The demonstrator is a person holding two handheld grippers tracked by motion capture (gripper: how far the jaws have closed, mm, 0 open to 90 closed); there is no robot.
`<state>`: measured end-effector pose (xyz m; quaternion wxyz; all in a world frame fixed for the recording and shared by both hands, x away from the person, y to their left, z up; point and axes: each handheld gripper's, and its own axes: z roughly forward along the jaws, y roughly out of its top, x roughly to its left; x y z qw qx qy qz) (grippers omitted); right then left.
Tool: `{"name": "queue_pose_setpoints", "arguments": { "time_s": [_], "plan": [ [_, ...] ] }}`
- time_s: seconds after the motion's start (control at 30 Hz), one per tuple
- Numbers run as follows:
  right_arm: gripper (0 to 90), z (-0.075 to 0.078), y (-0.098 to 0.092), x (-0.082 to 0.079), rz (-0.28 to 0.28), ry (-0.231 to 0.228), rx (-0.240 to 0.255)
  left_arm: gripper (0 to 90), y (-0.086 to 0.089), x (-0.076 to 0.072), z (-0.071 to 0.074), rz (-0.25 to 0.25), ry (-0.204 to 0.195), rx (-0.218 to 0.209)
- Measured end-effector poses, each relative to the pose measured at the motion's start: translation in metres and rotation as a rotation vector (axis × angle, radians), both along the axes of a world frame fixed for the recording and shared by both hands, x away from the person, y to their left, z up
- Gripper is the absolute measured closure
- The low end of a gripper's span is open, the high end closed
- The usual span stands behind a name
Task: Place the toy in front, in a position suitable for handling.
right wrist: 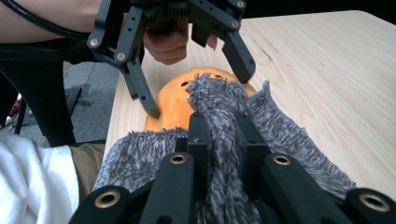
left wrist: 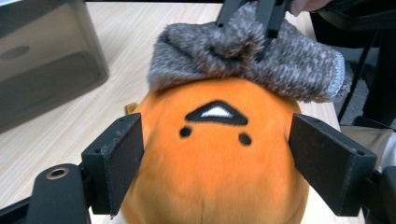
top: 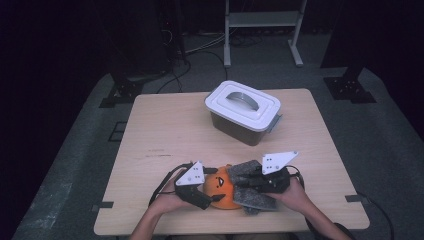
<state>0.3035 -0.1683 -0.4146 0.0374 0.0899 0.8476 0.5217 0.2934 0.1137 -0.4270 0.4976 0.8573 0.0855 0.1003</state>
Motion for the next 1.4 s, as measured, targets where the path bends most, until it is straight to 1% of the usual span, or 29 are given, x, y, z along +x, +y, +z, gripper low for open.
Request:
{"name": "queue_pose_setpoints", "arguments": {
  "time_s": [0.07,0.13,0.23,0.27,0.3,0.33,0.37,0.4,0.43,0.53,0.57,0.6,0.63,0.67,0.7,0.73,0.77,0.8,0.87,0.97,1.03,1.07,1.1,1.13,1.17,1.2,1.27,1.33,1.4],
  "plan": [
    [78.9,-0.001,-0.003,-0.001,-0.003,0.005,0.004,18.6,0.0,0.0,0.0,0.002,0.001,0.004],
    [78.8,-0.001,-0.006,-0.002,-0.008,0.005,-0.004,21.6,0.0,0.0,-0.002,0.004,-0.002,0.028],
    [78.8,-0.002,-0.01,-0.004,-0.016,0.003,-0.014,25.1,0.001,0.0,-0.003,0.004,0.004,0.029],
    [78.8,-0.004,-0.018,-0.005,-0.033,0.011,-0.025,27.4,0.002,0.0,-0.005,0.002,0.011,0.025],
    [78.8,-0.004,-0.018,-0.005,-0.033,0.011,-0.025,28.6,0.002,0.0,-0.005,0.002,0.011,0.025],
    [78.8,-0.008,-0.026,-0.005,-0.055,0.018,-0.045,29.7,0.002,0.001,-0.007,0.011,0.016,0.022],
    [78.8,-0.008,-0.026,-0.005,-0.055,0.018,-0.045,30.2,0.002,0.001,-0.007,0.011,0.016,0.022],
    [78.8,-0.01,-0.033,-0.004,-0.083,0.027,-0.071,30.4,0.002,0.002,-0.007,0.021,0.022,0.022],
    [78.8,-0.011,-0.035,-0.004,-0.091,0.03,-0.074,30.5,0.002,0.002,-0.007,0.021,0.022,0.022],
    [78.9,-0.006,-0.04,-0.005,-0.094,0.04,-0.03,31.4,0.001,0.004,-0.008,0.035,0.036,0.008],
    [78.9,-0.006,-0.04,-0.005,-0.094,0.04,-0.03,31.5,0.001,0.004,-0.008,0.035,0.036,0.008],
    [78.9,0.004,-0.033,-0.007,-0.073,0.011,-0.006,31.5,-0.001,0.005,-0.009,0.041,0.042,0.001],
    [78.9,0.004,-0.033,-0.007,-0.073,0.011,-0.006,31.5,-0.001,0.005,-0.009,0.041,0.042,0.001],
    [78.9,0.012,-0.021,-0.009,-0.043,-0.014,0.002,31.5,-0.003,0.005,-0.009,0.047,0.047,-0.002],
    [78.9,0.012,-0.021,-0.009,-0.043,-0.014,0.002,31.5,-0.003,0.005,-0.009,0.047,0.047,-0.002],
    [78.8,0.016,-0.007,-0.01,-0.012,-0.04,0.001,31.7,-0.004,0.006,-0.009,0.06,0.055,-0.005],
    [78.8,0.016,-0.007,-0.01,-0.012,-0.04,0.001,31.9,-0.004,0.006,-0.009,0.06,0.055,-0.005],
    [78.9,0.016,0.004,-0.01,0.014,-0.045,-0.007,32.2,-0.003,0.006,-0.009,0.073,0.06,-0.004],
    [78.8,0.013,0.011,-0.01,0.026,-0.053,-0.027,32.5,-0.001,0.008,-0.009,0.085,0.073,-0.006],
    [78.8,0.006,0.012,-0.01,0.028,-0.051,-0.046,32.7,0.001,0.009,-0.01,0.091,0.085,-0.015],
    [78.8,0.003,0.007,-0.01,0.019,-0.047,-0.045,32.7,0.0,0.01,-0.009,0.092,0.088,-0.014],
    [78.7,0.0,-0.005,-0.011,-0.005,-0.044,-0.055,32.6,0.0,0.01,-0.009,0.094,0.092,-0.015],
    [78.7,0.0,-0.005,-0.011,-0.005,-0.044,-0.055,32.6,0.0,0.011,-0.009,0.096,0.096,-0.017],
    [78.6,-0.003,-0.018,-0.011,-0.035,-0.036,-0.071,32.6,0.001,0.013,-0.01,0.101,0.109,-0.026],
    [78.6,-0.003,-0.018,-0.011,-0.035,-0.036,-0.071,32.6,0.001,0.013,-0.01,0.101,0.109,-0.026],
    [78.5,-0.007,-0.03,-0.011,-0.076,-0.023,-0.095,32.5,0.002,0.014,-0.01,0.11,0.123,-0.035],
    [78.5,-0.008,-0.034,-0.011,-0.087,-0.016,-0.098,32.4,0.002,0.015,-0.01,0.111,0.129,-0.037],
    [78.5,-0.007,-0.043,-0.011,-0.102,-0.004,-0.068,32.4,0.001,0.015,-0.01,0.117,0.13,-0.038],
    [78.5,-0.002,-0.039,-0.013,-0.09,-0.013,-0.045,32.3,-0.001,0.016,-0.01,0.122,0.13,-0.037]
  ]
}}
